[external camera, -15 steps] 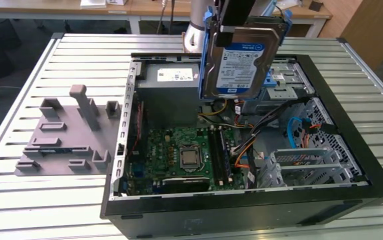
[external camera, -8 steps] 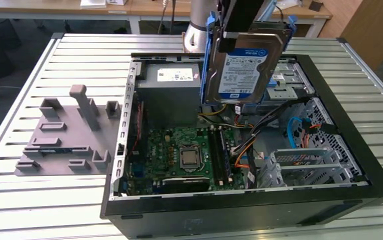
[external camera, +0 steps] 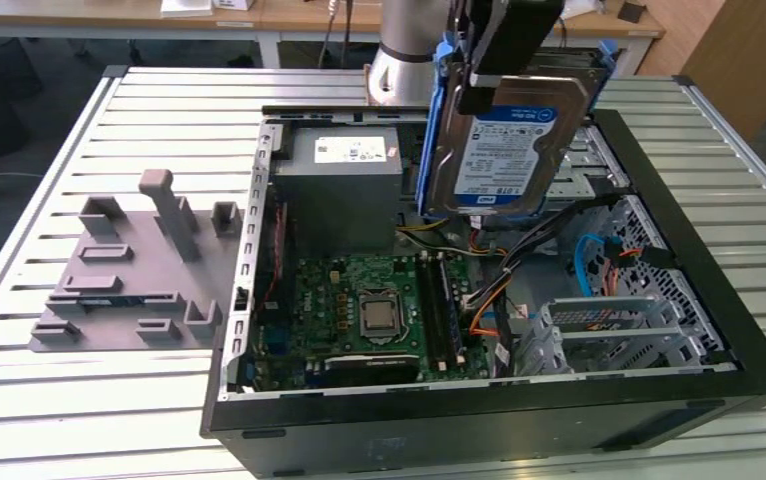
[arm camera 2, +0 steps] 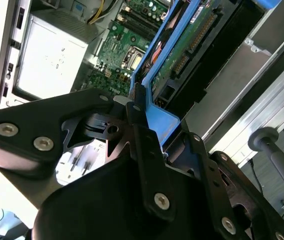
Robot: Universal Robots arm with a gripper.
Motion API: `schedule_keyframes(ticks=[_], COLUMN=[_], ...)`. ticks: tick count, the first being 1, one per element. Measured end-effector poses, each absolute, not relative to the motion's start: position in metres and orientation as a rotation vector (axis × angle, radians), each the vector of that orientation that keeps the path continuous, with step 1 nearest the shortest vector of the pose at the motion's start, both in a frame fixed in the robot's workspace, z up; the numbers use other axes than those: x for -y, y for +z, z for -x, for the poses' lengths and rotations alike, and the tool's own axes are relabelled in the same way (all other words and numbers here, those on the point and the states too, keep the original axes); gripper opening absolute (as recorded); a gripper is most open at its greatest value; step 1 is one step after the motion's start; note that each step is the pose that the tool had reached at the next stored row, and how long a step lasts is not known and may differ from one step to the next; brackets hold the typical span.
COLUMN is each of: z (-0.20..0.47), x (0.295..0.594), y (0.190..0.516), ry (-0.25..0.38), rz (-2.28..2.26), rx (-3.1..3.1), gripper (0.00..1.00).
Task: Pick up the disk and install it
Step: 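Insert the disk into the insertion slot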
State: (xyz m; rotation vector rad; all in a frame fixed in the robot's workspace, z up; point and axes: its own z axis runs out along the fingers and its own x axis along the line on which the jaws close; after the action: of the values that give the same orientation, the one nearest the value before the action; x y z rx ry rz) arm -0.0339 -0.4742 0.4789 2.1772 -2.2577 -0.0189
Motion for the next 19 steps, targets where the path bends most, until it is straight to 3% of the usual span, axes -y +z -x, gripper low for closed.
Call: schedule_keyframes(ticks=[19], z=[0.027], x=[0.504], y=[0.477], ry=[-0.013], rz=[-2.175], rx=[2.255], gripper=[0.36])
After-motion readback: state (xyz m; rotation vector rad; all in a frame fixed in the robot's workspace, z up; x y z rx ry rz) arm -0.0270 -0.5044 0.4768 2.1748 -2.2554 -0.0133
